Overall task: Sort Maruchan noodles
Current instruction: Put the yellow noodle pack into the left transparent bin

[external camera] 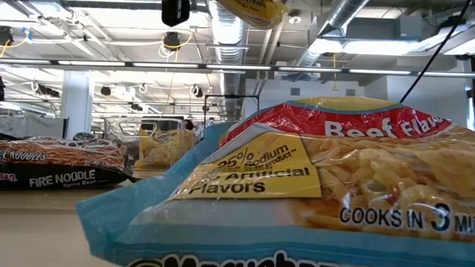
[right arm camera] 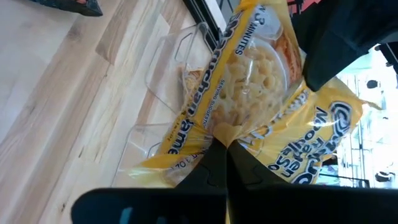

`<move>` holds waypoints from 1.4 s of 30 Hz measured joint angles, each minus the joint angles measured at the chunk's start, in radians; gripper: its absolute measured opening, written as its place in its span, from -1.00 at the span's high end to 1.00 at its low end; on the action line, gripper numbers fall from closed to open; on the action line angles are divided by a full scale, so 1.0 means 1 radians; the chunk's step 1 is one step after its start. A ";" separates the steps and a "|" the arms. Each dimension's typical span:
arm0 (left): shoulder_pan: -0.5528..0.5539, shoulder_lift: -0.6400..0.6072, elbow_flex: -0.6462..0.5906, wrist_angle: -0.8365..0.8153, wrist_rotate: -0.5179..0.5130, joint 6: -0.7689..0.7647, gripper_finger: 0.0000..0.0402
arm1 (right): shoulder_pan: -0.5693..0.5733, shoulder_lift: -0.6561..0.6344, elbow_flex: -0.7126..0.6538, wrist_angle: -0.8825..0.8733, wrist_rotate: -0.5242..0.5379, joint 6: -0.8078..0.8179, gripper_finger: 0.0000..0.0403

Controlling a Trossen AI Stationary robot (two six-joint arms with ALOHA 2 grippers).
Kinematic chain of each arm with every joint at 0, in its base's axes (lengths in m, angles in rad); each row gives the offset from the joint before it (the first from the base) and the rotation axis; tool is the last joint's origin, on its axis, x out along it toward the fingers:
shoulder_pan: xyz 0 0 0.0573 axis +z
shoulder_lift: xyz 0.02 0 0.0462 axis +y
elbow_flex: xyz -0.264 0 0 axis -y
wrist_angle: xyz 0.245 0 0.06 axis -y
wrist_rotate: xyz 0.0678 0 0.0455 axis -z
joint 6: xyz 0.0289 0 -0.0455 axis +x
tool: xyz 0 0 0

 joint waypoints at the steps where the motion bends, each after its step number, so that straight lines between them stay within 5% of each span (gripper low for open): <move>1: 0.000 0.000 0.000 0.000 -0.001 0.012 0.94 | 0.001 0.000 0.000 0.000 0.001 0.000 0.96; 21: 0.000 -0.017 0.000 -0.008 -0.029 0.141 1.00 | 0.024 0.000 0.001 0.007 0.018 0.211 0.42; 42: 0.102 -0.298 0.000 -0.303 -0.270 0.300 1.00 | 0.181 0.000 0.001 -0.005 0.296 0.429 0.36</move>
